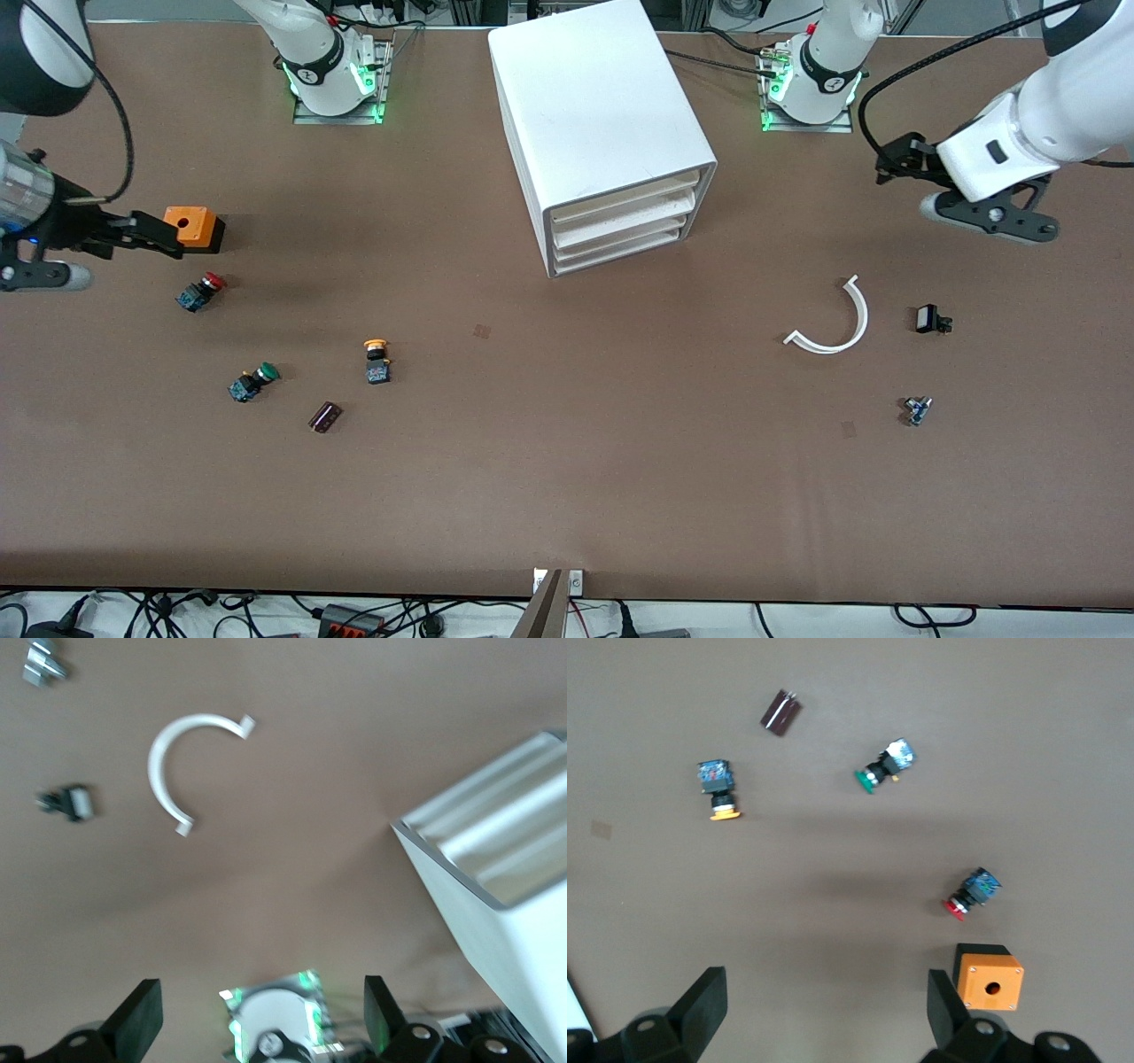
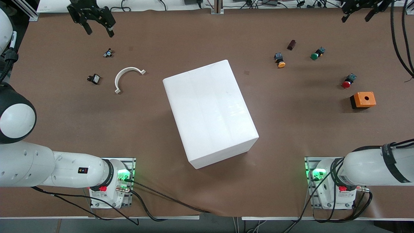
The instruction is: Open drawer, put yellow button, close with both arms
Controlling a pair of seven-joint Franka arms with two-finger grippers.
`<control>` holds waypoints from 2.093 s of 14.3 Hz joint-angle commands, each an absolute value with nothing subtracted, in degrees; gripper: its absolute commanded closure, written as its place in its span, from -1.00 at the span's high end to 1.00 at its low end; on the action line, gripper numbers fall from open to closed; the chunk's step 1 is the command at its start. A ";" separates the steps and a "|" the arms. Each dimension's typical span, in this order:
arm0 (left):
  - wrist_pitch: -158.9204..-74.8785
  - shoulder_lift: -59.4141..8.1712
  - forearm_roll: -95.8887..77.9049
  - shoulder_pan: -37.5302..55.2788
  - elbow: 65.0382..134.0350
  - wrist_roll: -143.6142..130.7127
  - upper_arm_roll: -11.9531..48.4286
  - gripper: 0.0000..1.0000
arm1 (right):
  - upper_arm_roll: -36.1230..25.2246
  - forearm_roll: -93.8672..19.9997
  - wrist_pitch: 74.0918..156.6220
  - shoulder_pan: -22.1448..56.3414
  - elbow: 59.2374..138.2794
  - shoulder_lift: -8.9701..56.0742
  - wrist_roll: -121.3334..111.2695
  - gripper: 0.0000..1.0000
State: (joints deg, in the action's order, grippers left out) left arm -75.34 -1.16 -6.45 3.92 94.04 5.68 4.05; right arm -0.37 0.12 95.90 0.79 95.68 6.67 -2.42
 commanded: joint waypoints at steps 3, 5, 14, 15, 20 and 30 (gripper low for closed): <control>-68.65 -5.09 -19.12 4.13 91.76 6.51 3.69 1.00 | -0.26 0.18 102.65 5.79 95.62 14.57 -1.93 1.00; -68.64 -7.72 -25.81 3.78 92.46 6.85 3.60 1.00 | -0.18 -0.09 105.71 7.81 95.62 18.96 -1.67 1.00; -89.18 -19.34 -49.89 7.20 104.72 30.20 3.78 1.00 | -0.26 -1.23 123.04 13.88 94.75 33.74 -1.58 1.00; -90.95 -19.16 -52.53 7.64 107.81 33.28 4.39 1.00 | -0.18 -1.23 123.57 13.89 94.75 34.79 -1.58 1.00; -91.93 -19.16 -64.32 7.82 116.53 43.93 4.92 1.00 | -0.35 -0.79 127.44 15.21 94.75 38.23 -1.58 1.00; -92.02 -19.07 -66.27 8.17 123.13 54.58 8.25 0.37 | -0.26 -1.32 128.85 15.12 93.96 41.92 -0.97 1.00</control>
